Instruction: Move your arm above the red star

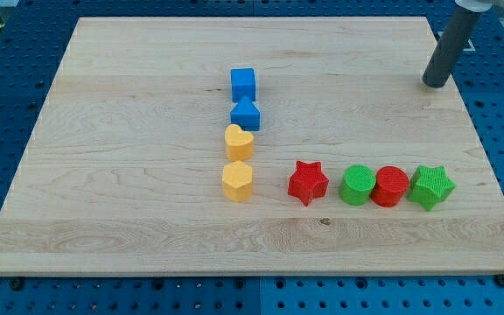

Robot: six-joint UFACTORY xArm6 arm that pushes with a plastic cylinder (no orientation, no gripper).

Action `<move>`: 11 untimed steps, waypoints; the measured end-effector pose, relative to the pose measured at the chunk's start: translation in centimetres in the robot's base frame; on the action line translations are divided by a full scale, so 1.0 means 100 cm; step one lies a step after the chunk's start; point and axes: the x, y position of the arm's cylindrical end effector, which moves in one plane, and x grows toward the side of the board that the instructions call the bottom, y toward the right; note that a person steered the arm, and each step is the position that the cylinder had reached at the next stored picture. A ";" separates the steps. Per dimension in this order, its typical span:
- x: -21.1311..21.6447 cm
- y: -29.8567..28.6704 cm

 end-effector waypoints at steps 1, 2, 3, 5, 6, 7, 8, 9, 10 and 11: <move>0.000 0.000; 0.000 0.000; 0.003 0.000; -0.006 0.000; -0.008 -0.001; -0.001 -0.032; 0.018 -0.116; 0.043 -0.183; 0.035 -0.207; 0.034 -0.252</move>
